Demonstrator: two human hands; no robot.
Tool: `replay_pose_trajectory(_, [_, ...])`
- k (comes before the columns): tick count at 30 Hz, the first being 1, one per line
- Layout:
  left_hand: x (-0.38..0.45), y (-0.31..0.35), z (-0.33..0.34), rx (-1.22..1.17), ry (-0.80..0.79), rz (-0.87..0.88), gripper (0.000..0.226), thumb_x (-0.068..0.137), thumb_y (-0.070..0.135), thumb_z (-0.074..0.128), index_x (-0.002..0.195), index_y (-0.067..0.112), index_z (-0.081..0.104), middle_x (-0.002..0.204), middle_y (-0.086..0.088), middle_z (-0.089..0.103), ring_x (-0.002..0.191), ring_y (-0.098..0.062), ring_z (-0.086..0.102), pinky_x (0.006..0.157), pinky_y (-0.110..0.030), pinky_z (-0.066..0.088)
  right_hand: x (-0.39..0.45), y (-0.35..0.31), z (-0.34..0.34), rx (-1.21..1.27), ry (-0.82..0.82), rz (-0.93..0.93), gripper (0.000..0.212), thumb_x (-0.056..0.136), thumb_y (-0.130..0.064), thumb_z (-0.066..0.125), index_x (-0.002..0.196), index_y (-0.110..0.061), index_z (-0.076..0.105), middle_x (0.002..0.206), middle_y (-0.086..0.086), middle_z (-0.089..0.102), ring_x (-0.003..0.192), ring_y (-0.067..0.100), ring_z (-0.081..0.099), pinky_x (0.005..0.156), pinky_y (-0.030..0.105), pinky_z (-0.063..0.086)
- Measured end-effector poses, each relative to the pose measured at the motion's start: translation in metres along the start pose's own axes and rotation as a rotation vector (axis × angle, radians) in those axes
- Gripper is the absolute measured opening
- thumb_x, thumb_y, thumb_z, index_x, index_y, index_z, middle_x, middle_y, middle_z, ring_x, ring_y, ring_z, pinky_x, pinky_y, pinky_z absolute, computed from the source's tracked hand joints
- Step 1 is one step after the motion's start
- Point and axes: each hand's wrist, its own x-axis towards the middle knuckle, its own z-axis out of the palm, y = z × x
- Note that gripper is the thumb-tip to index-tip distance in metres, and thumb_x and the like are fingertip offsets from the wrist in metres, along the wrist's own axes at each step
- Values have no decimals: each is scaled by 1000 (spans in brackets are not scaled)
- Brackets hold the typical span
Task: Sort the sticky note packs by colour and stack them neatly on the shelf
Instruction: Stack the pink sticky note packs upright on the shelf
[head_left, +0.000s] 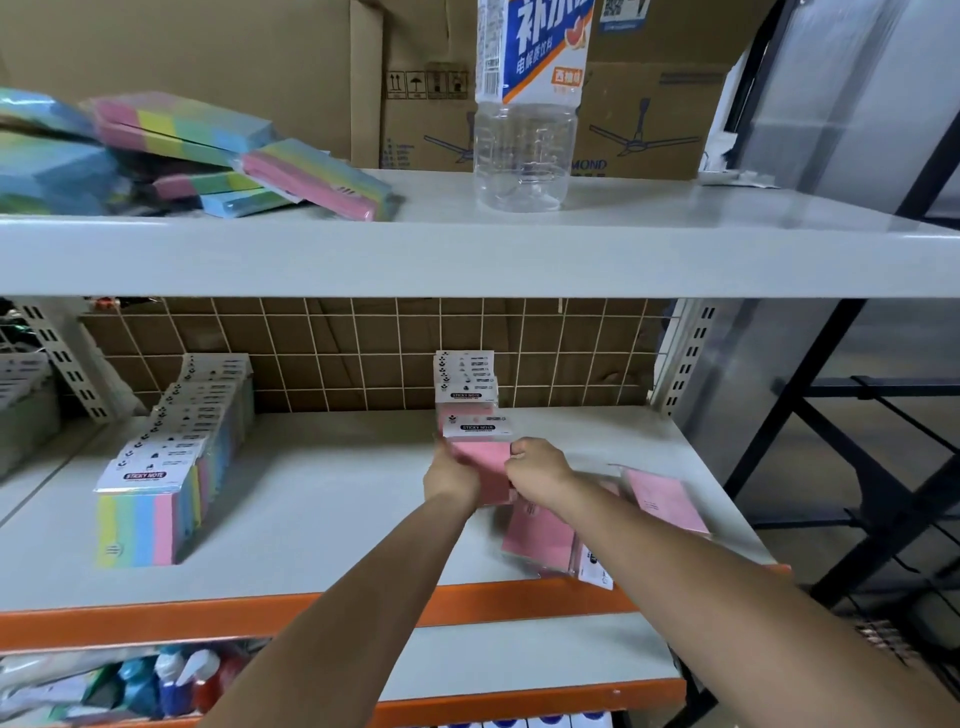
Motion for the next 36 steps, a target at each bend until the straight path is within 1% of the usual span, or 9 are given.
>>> replay_pose_trajectory(3, [11,0,-2,-29,-46,-9,65,88,14,44,149,17,23,136,-16,49,123,-35,49,103,-40,42,7,-5,8,-36,-45,-5,21,83,-2,41,97,-13,54,97,8,55,84,24,52,51,22,34])
replay_pose_trajectory(9, [59,-10,3,-99,-78,18,80,68,20,41,147,18,27,134,-12,53,121,-33,51,104,-45,42,19,-9,18,-25,-80,-51,44,79,-6,39,119,-14,57,115,5,64,104,24,58,86,27,48])
replay_pose_trajectory(14, [94,-20,19,-162,-79,95,71,77,31,55,143,17,33,136,-7,52,123,-29,52,105,-45,42,31,-15,16,-80,-79,-81,26,84,-6,41,101,-14,59,99,9,62,89,23,55,56,21,36])
replay_pose_trajectory(17, [94,-16,20,-158,-95,87,80,78,20,61,149,12,24,142,-11,45,126,-30,48,106,-46,40,35,-15,16,-89,-86,-97,27,87,-6,41,104,-16,58,105,11,62,91,21,52,64,23,36])
replay_pose_trajectory(21, [118,-30,29,-188,-94,-21,92,68,37,62,150,16,25,139,-15,48,123,-32,50,104,-45,43,41,-14,19,-74,-89,-97,31,86,-7,43,110,-17,59,111,9,63,95,21,53,70,22,35])
replay_pose_trajectory(25, [105,-20,21,-175,-103,-20,88,75,29,76,147,13,28,134,-11,52,119,-27,53,92,-29,44,42,-16,16,-78,-97,-94,32,88,-5,41,114,-15,57,112,9,61,98,24,53,73,22,36])
replay_pose_trajectory(28, [99,-15,16,-91,-97,-42,77,84,31,70,147,10,30,137,-10,50,121,-25,52,89,-24,41,43,-14,16,-56,-85,-87,33,89,-6,40,118,-11,55,118,12,60,103,26,54,76,23,36])
replay_pose_trajectory(31, [91,-10,12,-71,-105,-48,60,90,24,64,139,1,38,132,-11,54,108,-22,55,70,-15,39,43,-13,19,-27,-83,-71,36,89,-7,40,123,-10,51,122,12,58,107,26,54,79,24,39])
replay_pose_trajectory(36, [82,-2,14,-162,-133,38,33,87,-4,63,109,13,45,80,2,54,65,-5,54,46,-5,42,43,-11,23,-35,-127,-58,38,89,-12,42,125,-15,53,124,7,59,112,25,54,86,27,43])
